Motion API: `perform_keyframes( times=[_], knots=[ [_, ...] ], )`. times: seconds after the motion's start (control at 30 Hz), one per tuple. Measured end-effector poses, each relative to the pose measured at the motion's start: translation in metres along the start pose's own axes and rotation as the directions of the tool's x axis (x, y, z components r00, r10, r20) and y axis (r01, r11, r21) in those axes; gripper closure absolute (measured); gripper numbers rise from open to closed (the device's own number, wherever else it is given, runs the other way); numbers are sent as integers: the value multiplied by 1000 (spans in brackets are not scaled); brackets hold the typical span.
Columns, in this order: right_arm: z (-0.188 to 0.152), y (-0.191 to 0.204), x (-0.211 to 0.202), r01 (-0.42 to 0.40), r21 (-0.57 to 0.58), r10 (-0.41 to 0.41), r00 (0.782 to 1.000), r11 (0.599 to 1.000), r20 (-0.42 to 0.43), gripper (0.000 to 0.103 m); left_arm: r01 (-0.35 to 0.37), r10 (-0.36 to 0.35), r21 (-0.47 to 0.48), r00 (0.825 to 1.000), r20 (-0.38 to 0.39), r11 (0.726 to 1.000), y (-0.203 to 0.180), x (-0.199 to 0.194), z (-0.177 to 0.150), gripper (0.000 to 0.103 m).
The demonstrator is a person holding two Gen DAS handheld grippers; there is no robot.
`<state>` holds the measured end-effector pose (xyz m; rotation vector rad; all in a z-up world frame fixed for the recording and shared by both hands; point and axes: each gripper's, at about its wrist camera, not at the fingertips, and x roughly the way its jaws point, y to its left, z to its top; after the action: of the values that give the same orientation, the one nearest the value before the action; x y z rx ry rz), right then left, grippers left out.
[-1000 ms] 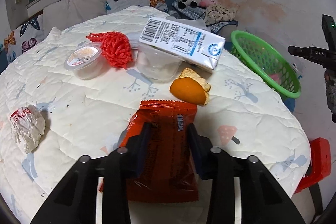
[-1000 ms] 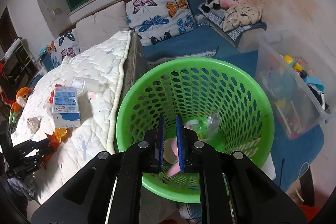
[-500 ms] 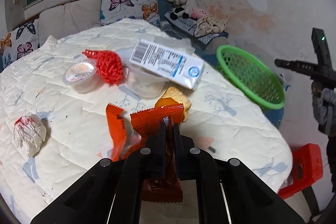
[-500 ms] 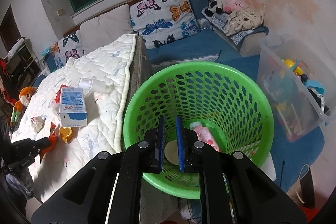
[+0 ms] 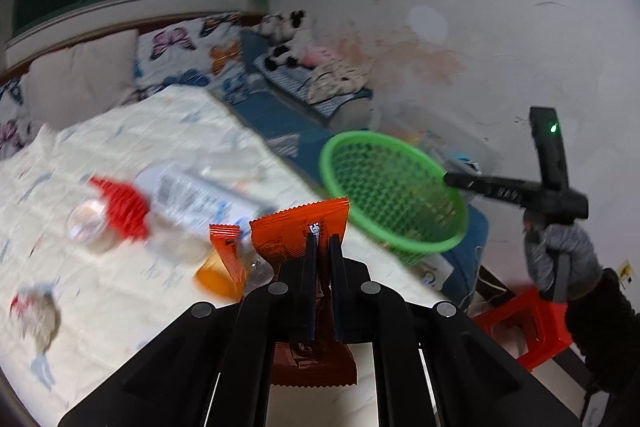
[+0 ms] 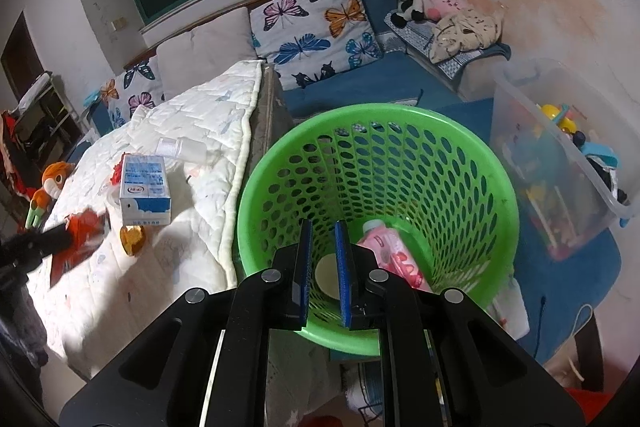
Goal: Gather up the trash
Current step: 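Carry the red wrapper to the green basket and open the left tool, then return the left tool over the crumpled tissue while the right tool approaches the milk carton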
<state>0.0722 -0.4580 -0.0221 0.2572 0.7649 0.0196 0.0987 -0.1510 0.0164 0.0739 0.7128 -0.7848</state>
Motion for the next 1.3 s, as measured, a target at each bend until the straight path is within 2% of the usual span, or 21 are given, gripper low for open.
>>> perform_keyframes(
  times=[0.1, 0.2, 0.3, 0.4, 0.5, 0.6, 0.77, 0.87, 0.93, 0.97, 1.0, 1.3],
  knots=[
    [-4, -6, -3, -1, 5, 1, 1000, 1000, -5, 88, 35, -35, 20, 999, 3, 999, -16, 13, 15, 97],
    [-8, -10, -6, 2, 7, -2, 1000, 1000, -4, 76, 71, -70, 42, 998, -2, 997, -33, 31, 31, 97],
    [-13, -14, -8, 2, 4, -2, 1000, 1000, -7, 74, 102, -102, 62, 995, -13, 993, -49, 50, 45, 97],
    [-17, -18, -12, 11, -2, -11, 1000, 1000, 3, 59, 124, -122, 75, 992, -27, 989, -61, 70, 55, 97],
    [-20, -22, -16, 15, -2, -15, 1000, 1000, 16, 54, 137, -133, 89, 990, -49, 987, -73, 94, 63, 97],
    [-23, -28, -21, 17, 4, -17, 999, 1000, 27, 41, 150, -144, 82, 987, -73, 985, -80, 116, 68, 97],
    [-28, -32, -26, 35, -9, -35, 998, 999, 47, 28, 156, -147, 83, 983, -109, 984, -91, 145, 73, 95],
    [-32, -32, -26, 52, -17, -51, 997, 999, 53, 22, 158, -148, 75, 982, -119, 985, -96, 157, 73, 87],
    [-34, -31, -26, 55, -22, -54, 997, 998, 54, 22, 158, -150, 58, 981, -126, 986, -98, 164, 73, 73],
    [-35, -30, -25, 57, -24, -56, 997, 998, 53, 22, 153, -146, 54, 982, -124, 987, -97, 165, 72, 57],
    [-35, -29, -24, 59, -26, -58, 997, 998, 53, 21, 142, -135, 56, 985, -108, 988, -97, 163, 71, 54],
    [-34, -13, -21, 26, -35, -24, 998, 999, 65, 16, 99, -95, 45, 993, -69, 994, -75, 129, 56, 54]
  ],
)
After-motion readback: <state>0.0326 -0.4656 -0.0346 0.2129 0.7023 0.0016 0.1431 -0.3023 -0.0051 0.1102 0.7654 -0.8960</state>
